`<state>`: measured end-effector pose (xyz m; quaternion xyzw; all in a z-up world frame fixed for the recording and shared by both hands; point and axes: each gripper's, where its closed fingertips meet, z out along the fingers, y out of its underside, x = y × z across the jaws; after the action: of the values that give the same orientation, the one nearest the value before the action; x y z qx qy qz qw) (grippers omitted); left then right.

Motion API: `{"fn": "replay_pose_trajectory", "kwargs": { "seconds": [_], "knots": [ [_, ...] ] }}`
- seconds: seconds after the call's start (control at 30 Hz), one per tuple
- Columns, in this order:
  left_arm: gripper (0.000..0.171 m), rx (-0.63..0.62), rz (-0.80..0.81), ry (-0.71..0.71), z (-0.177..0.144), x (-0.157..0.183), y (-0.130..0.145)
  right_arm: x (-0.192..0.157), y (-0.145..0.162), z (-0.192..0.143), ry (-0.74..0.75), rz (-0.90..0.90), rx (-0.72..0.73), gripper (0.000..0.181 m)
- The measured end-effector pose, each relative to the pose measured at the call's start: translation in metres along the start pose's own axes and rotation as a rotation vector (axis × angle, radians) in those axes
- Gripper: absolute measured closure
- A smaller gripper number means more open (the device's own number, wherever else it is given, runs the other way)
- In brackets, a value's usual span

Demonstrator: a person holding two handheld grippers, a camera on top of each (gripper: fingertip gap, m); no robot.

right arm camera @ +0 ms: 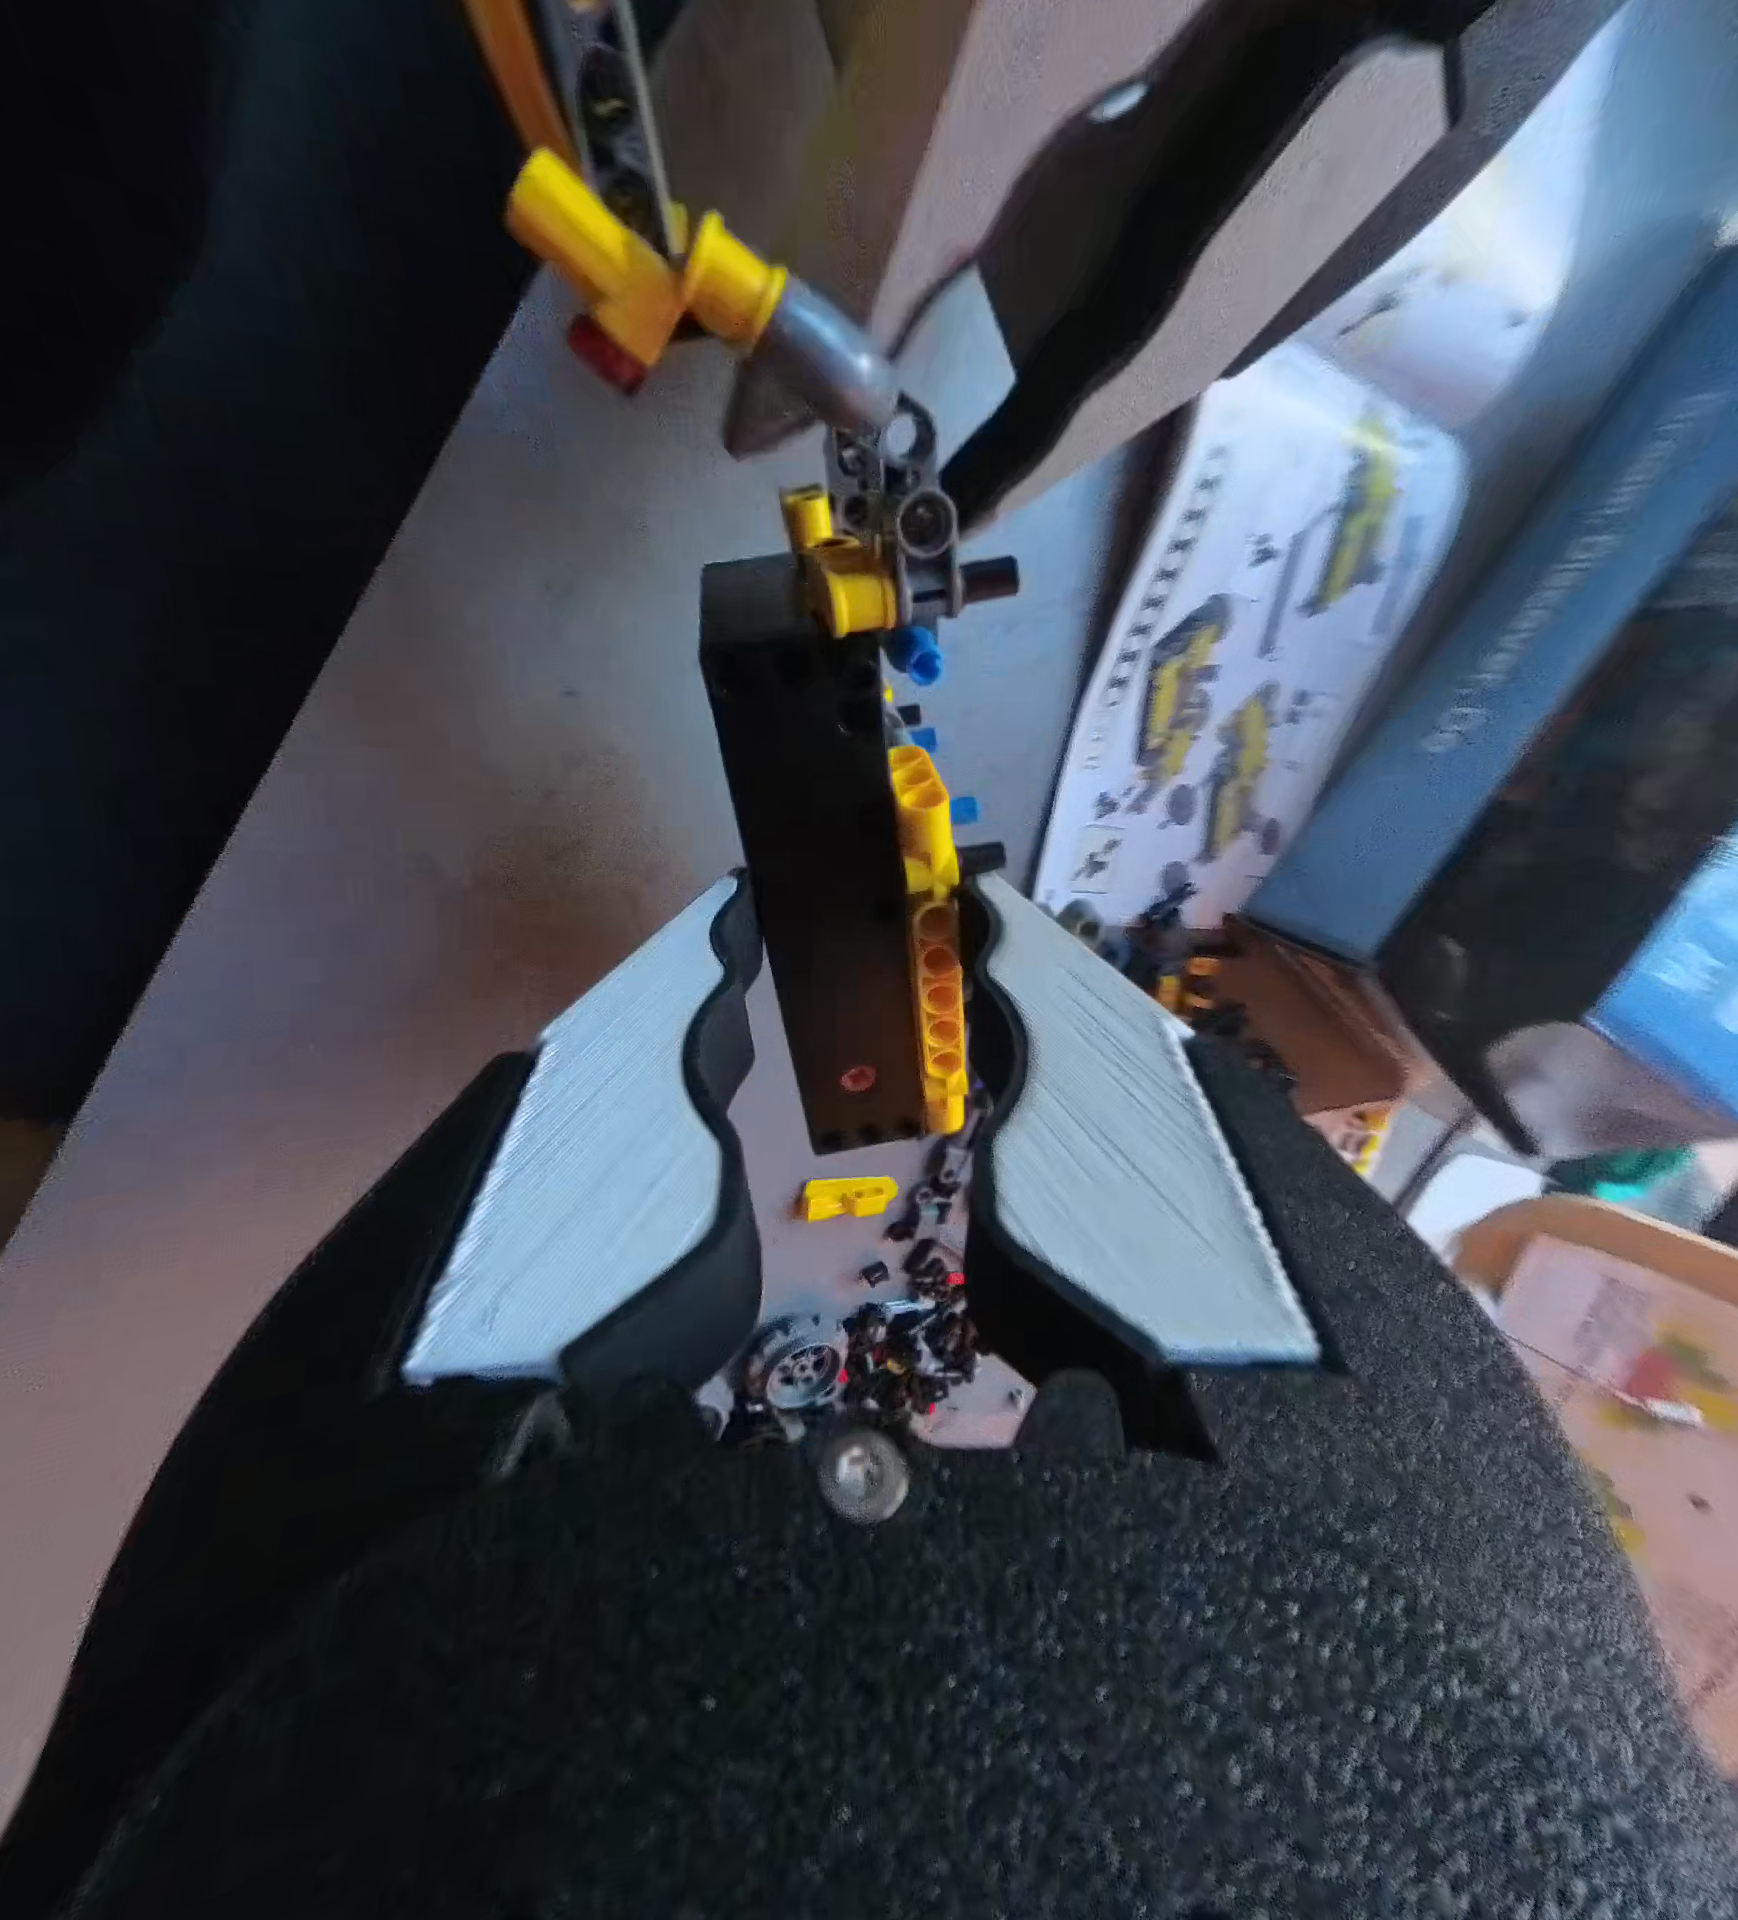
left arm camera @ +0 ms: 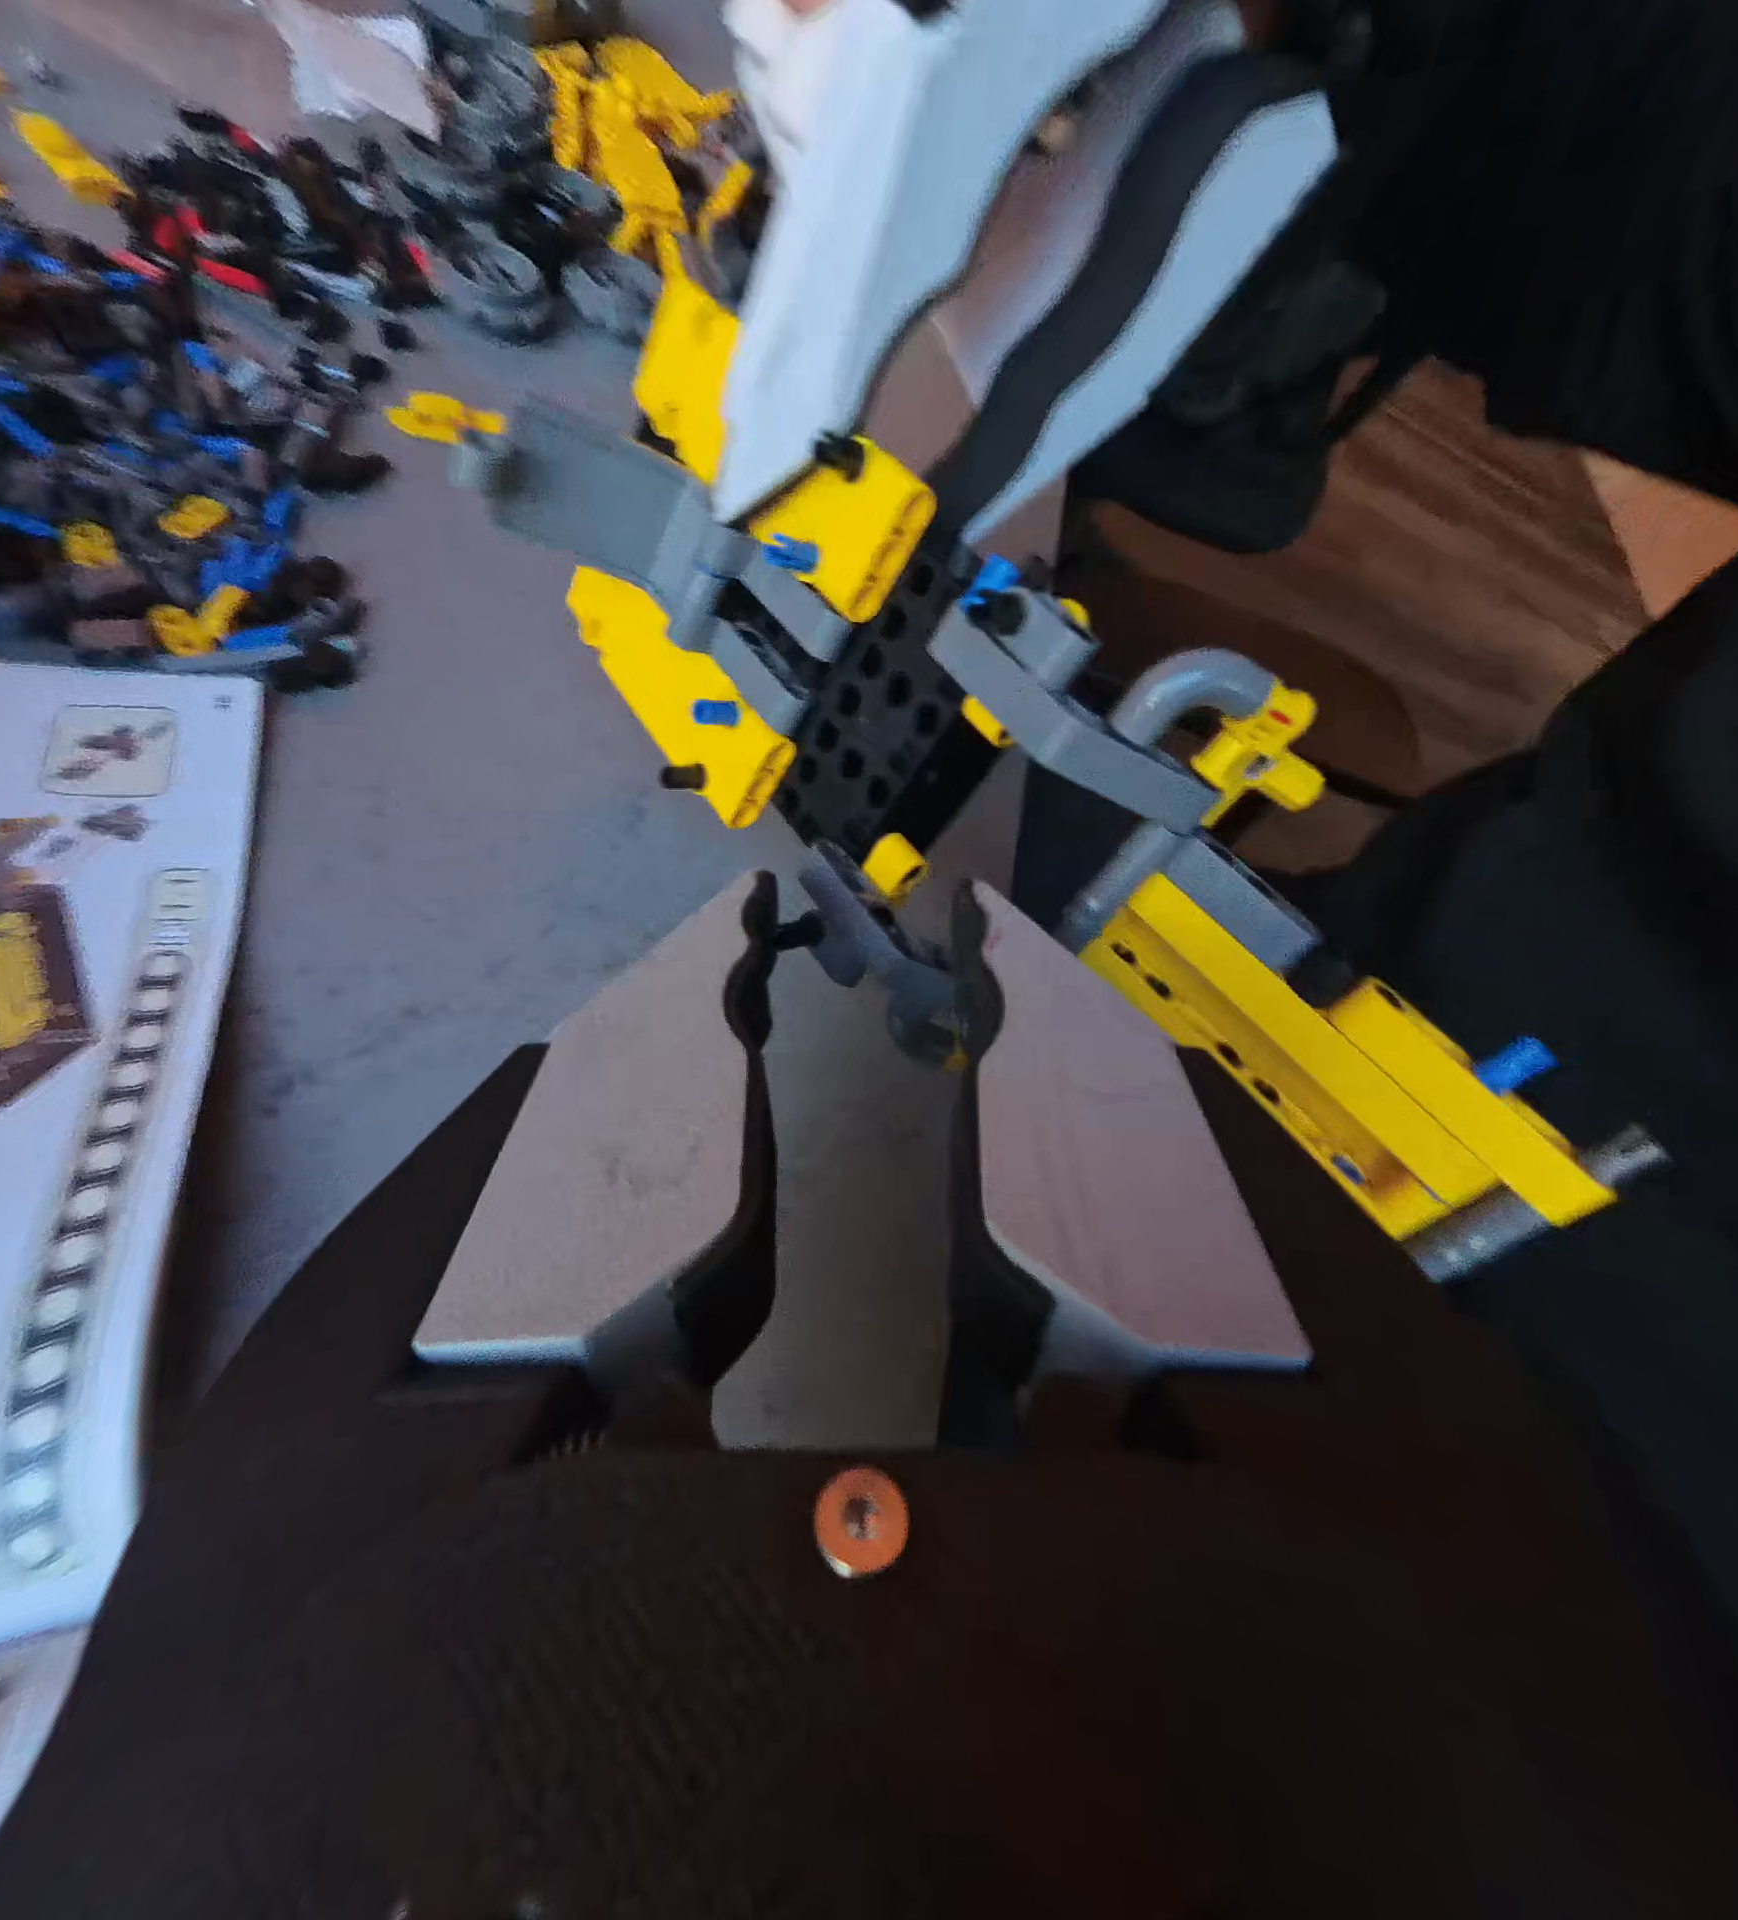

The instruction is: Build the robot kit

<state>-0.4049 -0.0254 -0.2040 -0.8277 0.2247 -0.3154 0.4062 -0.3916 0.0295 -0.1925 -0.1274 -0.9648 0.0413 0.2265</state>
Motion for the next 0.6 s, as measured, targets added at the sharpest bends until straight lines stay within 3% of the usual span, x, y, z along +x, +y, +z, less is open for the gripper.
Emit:
{"fn": "replay_pose_trajectory", "kwargs": {
  "seconds": [0.1,0.17,0.27,0.37,0.6],
  "knots": [
    [0.143,-0.052,-0.016,0.014,0.019,0.001,0.022,-0.009,0.005,0.022,-0.123,0.023,-0.031,0.142],
    [0.139,-0.125,-0.055,0.034,0.029,0.005,0.035,-0.007,0.004,0.030,-0.127,0.058,-0.015,0.135],
    [0.142,-0.148,0.036,-0.012,0.033,0.006,0.037,0.002,0.008,0.029,-0.076,0.103,-0.003,0.128],
    [0.140,-0.159,0.009,-0.006,0.029,0.005,0.037,0.003,0.012,0.029,-0.038,0.152,0.020,0.129],
    [0.143,-0.059,-0.008,0.038,0.009,0.005,0.026,0.007,0.027,0.025,0.068,0.277,0.087,0.132]
  ]
}}
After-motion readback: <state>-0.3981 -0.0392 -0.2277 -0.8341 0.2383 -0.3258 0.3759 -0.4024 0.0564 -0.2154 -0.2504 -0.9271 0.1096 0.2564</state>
